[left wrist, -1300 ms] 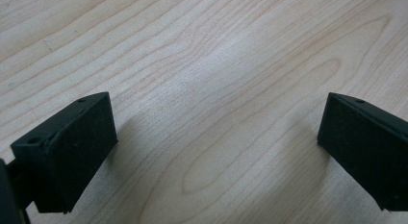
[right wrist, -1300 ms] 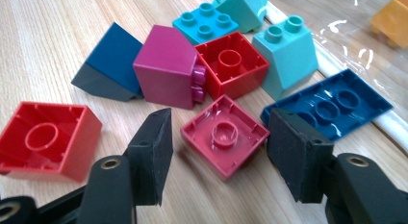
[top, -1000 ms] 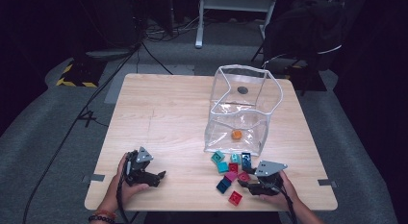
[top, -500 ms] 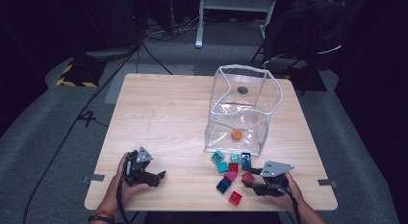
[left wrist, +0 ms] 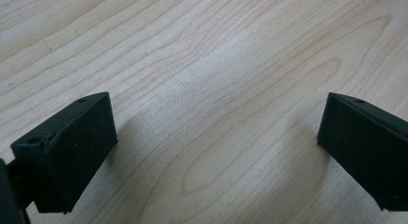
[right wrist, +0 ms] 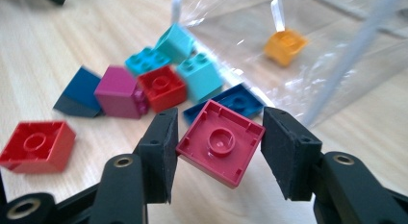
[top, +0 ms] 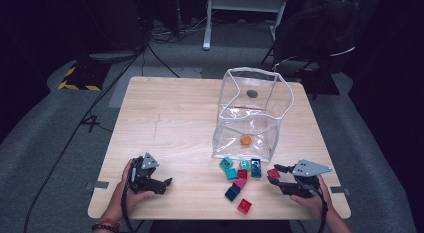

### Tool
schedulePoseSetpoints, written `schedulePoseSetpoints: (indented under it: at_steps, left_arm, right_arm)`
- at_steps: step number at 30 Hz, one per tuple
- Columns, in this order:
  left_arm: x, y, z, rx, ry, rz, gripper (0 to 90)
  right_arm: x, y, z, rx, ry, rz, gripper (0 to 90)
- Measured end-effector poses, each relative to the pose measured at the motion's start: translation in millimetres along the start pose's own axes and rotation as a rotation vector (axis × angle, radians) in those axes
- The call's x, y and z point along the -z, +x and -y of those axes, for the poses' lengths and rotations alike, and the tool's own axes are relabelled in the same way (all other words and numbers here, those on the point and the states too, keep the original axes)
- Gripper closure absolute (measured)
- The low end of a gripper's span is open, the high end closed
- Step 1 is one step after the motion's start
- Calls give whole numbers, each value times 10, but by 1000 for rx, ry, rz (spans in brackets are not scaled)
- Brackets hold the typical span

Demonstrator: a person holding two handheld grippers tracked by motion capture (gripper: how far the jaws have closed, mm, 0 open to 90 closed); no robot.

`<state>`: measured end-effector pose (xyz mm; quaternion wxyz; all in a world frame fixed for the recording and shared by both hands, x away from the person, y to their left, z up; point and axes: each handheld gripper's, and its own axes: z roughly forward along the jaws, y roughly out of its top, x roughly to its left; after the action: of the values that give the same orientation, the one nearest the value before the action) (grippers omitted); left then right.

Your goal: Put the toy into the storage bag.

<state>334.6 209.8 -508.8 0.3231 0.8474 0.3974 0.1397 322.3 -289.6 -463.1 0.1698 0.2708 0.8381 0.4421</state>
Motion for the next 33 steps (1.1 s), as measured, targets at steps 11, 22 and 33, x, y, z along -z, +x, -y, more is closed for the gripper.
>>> schedulePoseSetpoints:
  at_steps: [11, 22, 33]
  left_arm:
    - [-1, 1, 0, -1, -1, 0, 3]
    - [-2, 0, -2, 2, 0, 0, 3]
    - [-4, -1, -4, 5, 0, -1, 3]
  right_arm:
    - [273, -250, -197, -39, -77, 81, 491]
    - [479, -503, -555, -41, -121, 152, 491]
    - [578, -615, -967, -8, -169, 197, 492]
